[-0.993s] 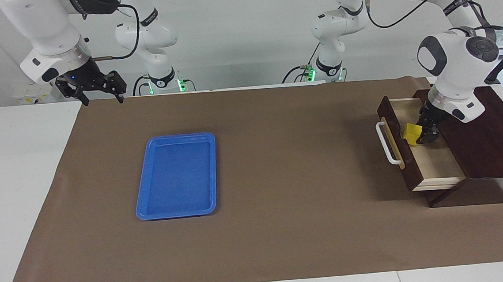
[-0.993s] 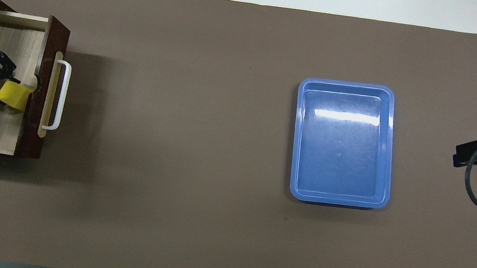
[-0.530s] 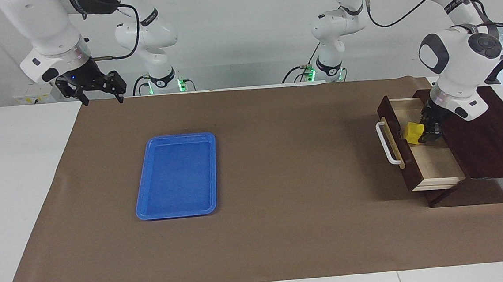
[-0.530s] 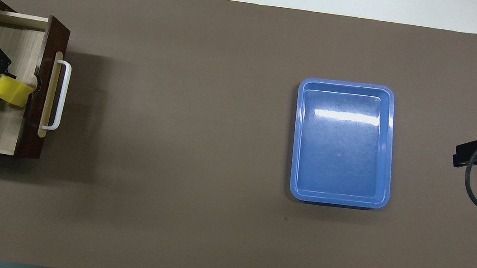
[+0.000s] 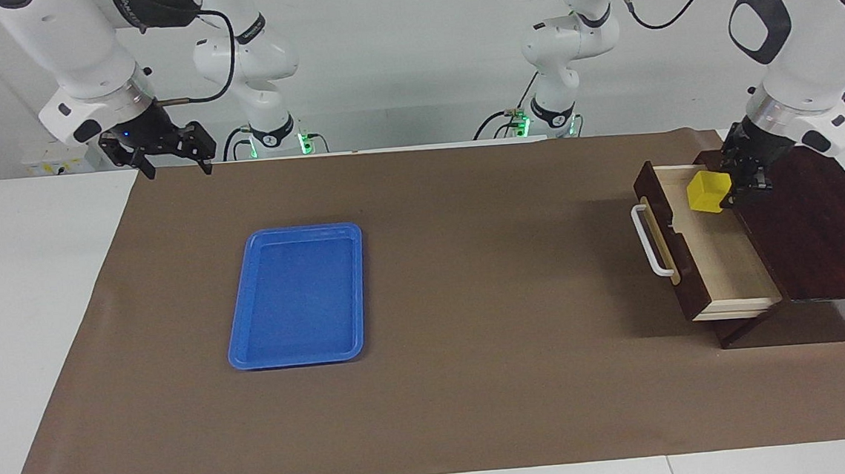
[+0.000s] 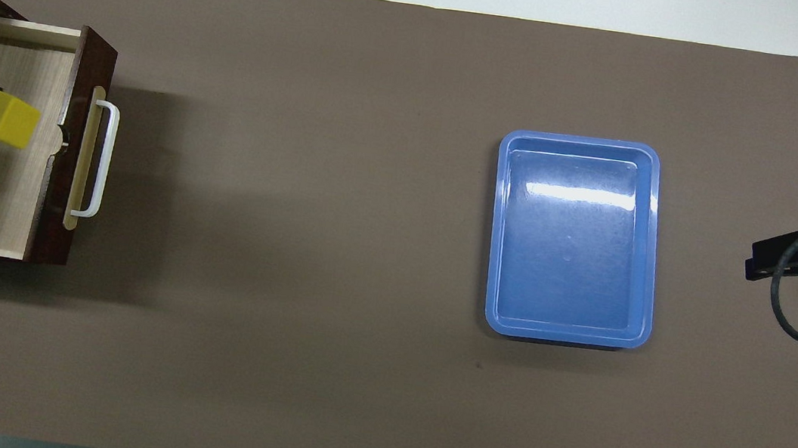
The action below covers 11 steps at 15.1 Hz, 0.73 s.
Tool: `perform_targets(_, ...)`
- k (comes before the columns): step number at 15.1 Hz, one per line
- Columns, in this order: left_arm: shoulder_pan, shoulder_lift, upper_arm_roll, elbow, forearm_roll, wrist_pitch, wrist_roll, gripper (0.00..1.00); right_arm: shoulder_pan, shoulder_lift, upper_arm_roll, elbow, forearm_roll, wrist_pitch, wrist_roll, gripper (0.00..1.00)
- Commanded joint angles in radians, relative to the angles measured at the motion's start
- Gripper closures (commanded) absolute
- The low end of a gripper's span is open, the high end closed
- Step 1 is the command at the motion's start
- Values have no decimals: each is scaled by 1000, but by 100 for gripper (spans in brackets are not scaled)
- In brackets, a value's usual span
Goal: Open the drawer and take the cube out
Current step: 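Lift the cube out with the left gripper while the right gripper approaches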
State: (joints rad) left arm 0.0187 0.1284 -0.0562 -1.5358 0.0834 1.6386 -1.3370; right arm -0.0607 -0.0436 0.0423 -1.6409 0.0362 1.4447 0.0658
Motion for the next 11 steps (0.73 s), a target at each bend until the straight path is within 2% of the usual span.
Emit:
perform_targets(1,-110,43,9,62,-5,-59,-202,100,-16,-33,8,-114,97,80,173,0)
perform_targets(6,-296,68,7,60,-70,-62,-511,100,25,65,10,-120,315,121,596,0)
perform_targets(11,-425,131,6,92,-74,-51,-692,100,129,189,10,-132,557,265,923,0)
